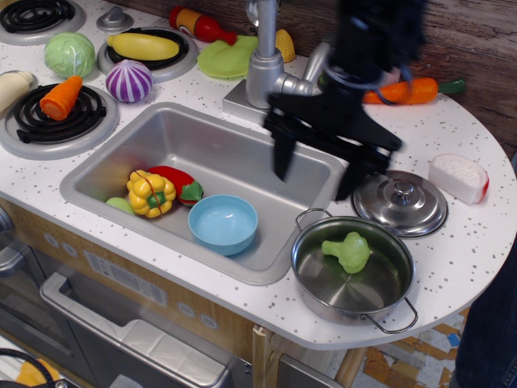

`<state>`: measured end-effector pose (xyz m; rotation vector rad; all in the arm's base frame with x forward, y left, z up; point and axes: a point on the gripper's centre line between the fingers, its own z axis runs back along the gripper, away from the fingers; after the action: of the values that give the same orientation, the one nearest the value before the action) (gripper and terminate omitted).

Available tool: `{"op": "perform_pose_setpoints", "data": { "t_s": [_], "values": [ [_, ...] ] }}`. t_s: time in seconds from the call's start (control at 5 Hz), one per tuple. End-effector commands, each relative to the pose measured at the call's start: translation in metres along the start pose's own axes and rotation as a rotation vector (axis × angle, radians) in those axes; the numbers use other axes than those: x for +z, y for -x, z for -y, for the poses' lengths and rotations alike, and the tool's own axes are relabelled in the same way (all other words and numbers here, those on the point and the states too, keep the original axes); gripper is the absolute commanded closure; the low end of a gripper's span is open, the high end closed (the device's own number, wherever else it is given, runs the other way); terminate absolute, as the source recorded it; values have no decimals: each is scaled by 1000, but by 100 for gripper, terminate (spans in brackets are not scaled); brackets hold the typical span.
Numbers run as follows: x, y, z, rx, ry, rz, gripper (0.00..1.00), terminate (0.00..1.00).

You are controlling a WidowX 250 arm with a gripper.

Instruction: Take broccoli out of pan

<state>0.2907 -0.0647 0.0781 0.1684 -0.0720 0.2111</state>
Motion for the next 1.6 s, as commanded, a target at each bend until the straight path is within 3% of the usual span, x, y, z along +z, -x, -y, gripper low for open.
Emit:
{"op": "perform_pose_setpoints", "data": {
  "t_s": [0.0,0.2,1.4],
  "values": [
    [16,0,34,42,58,41,0,0],
    [1,0,42,44,91,51,0,0],
    [-45,8,36,74,68,63,0,0]
  ]
}}
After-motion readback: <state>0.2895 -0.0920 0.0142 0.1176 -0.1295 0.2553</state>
